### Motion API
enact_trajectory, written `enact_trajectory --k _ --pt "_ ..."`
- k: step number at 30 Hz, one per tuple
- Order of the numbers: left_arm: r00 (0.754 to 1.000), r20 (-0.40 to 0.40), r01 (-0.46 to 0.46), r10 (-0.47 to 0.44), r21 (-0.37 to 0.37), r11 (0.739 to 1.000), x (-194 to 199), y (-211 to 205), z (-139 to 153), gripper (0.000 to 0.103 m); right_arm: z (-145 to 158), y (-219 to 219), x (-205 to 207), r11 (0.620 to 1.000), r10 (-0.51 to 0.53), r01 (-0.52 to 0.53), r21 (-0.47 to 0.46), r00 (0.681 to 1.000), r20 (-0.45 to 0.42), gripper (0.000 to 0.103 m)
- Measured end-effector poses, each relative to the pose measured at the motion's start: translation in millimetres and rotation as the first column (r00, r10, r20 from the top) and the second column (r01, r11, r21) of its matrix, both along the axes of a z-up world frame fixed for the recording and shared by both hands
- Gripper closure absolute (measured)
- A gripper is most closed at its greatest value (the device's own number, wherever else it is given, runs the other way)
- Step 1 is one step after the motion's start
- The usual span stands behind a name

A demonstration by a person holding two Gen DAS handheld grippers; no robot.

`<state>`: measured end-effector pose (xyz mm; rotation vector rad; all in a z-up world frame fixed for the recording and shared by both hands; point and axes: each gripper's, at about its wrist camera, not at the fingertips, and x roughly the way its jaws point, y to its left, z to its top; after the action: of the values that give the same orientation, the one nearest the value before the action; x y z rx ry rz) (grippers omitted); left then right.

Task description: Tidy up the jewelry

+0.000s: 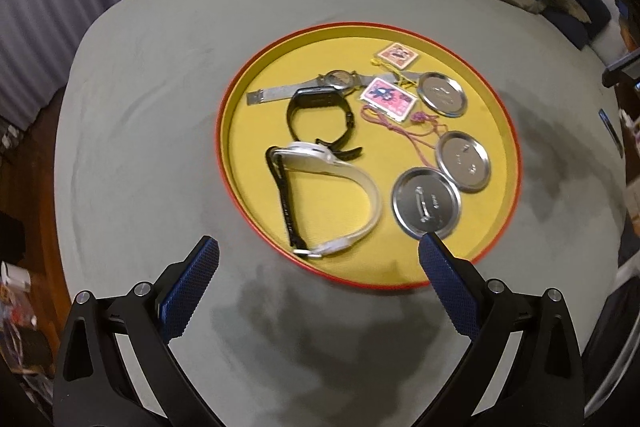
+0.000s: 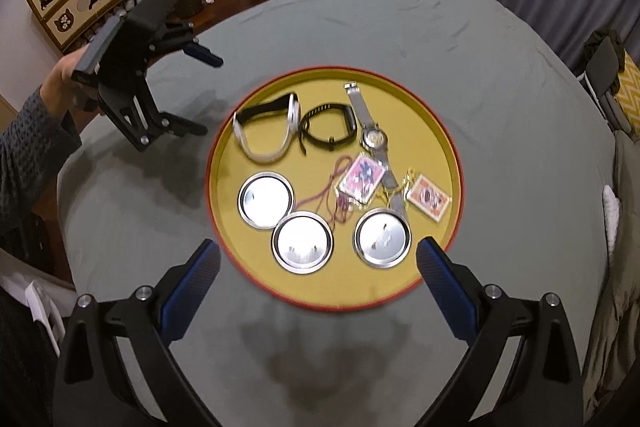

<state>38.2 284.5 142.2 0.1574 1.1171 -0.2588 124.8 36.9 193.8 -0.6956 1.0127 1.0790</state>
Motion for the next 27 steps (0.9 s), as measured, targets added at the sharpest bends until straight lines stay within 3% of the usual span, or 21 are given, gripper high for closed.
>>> enact_trajectory --k 7,10,12,14,19,23,27 --pt "0.998 0.013 -0.060 0.061 -0.041 0.997 26.3 12.8 -18.0 0.006 -12.7 31.6 17.2 0.999 -0.016 0.015 0.038 1.000 0.007 0.009" --pt "0.995 -0.001 -0.104 0.104 0.009 0.995 36.1 12.9 -29.4 0.006 -29.3 51.6 28.3 0.999 -0.028 0.028 0.021 1.000 0.008 0.009" --pt "0.997 0.012 -0.079 0.079 0.039 0.996 36.2 7.8 -32.3 0.006 -38.5 63.1 33.8 1.000 -0.025 0.025 0.011 1.000 0.008 0.016" --pt "0.998 0.026 -0.060 0.058 0.057 0.997 35.1 5.5 -34.1 0.006 -48.3 76.9 42.0 0.999 -0.030 0.030 0.013 1.000 -0.008 0.030" --pt "0.998 0.004 -0.060 0.060 0.055 0.997 43.5 9.8 -52.3 0.006 -74.0 107.3 55.2 0.999 -0.048 0.048 0.012 0.999 -0.023 0.032" --pt "0.998 -0.006 -0.062 0.063 0.038 0.997 50.9 12.4 -59.5 0.006 -98.9 125.6 64.8 0.996 -0.082 0.082 -0.043 0.997 0.016 0.043" --pt "0.997 -0.017 -0.071 0.071 0.013 0.997 57.6 14.3 -64.6 0.008 -114.0 133.0 74.7 0.993 -0.107 0.107 -0.050 0.994 0.000 0.052"
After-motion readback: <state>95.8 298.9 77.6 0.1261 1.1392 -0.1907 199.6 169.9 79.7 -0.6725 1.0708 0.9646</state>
